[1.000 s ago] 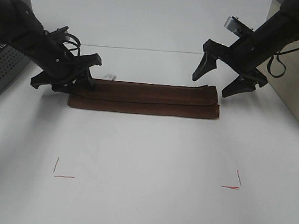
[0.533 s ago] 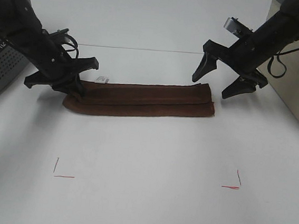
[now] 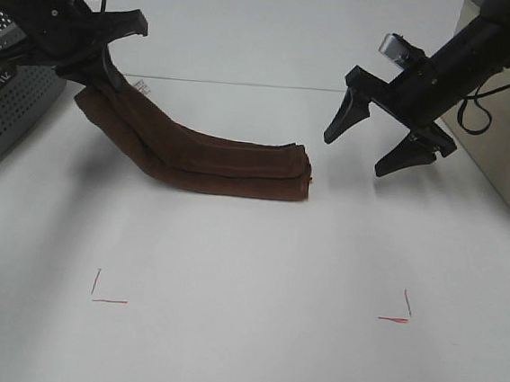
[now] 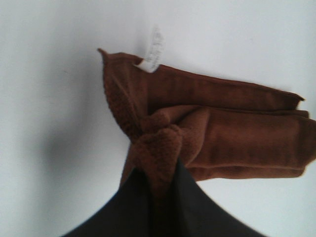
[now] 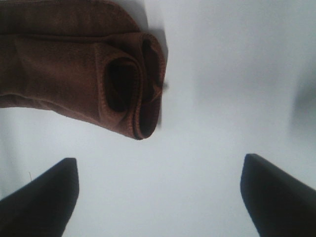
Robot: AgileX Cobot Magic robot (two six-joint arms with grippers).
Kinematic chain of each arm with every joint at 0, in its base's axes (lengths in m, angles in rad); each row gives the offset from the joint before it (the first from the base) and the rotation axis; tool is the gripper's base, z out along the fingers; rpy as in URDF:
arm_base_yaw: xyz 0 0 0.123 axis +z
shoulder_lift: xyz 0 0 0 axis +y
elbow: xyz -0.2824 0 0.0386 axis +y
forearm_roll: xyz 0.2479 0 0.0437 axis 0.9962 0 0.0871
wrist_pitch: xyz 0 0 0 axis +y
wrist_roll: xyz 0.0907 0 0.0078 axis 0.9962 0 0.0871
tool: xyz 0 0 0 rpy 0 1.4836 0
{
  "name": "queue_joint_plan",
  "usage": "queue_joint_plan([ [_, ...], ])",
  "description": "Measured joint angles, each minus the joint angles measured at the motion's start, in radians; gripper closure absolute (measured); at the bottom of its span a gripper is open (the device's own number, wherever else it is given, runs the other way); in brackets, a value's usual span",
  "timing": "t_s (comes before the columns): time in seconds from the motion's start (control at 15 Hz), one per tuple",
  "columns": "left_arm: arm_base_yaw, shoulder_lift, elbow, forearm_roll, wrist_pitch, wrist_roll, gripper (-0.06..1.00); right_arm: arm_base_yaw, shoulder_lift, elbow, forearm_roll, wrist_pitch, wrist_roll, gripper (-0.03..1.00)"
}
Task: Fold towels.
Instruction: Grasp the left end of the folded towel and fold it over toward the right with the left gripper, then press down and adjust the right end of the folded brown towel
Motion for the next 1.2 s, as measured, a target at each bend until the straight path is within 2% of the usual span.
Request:
queue_joint_plan([
  [0.13,-0.065,0.001,-0.001,-0.109,-0.018,-0.001,0.89,0.0,-0.048,0.0,0.0,0.007,0.0,0.13],
  [0.47,-0.19,0.059,-0.006,-0.222,-0.126,-0.023,0.86,0.0,-0.161,0.0,-0.017,0.042,0.0,0.13],
  [0.6,-0.241,0.122,-0.055,-0.286,-0.184,-0.025,0.67,0.0,-0.2,0.0,-0.034,0.056,0.001,0.13],
  [0.73,-0.267,0.146,-0.088,-0.346,-0.212,-0.026,0.52,0.0,-0.206,0.0,-0.041,0.058,0.008,0.13],
  [0.93,-0.287,0.15,-0.114,-0.373,-0.238,-0.026,0.4,0.0,-0.206,0.0,-0.045,0.058,0.018,0.13],
  [1.07,-0.276,0.148,-0.149,-0.374,-0.244,-0.022,0.38,0.0,-0.206,0.0,-0.006,0.06,0.009,0.13],
  [1.2,-0.23,0.119,-0.161,-0.328,-0.245,-0.019,0.38,0.017,-0.206,0.0,0.077,0.069,-0.038,0.13],
])
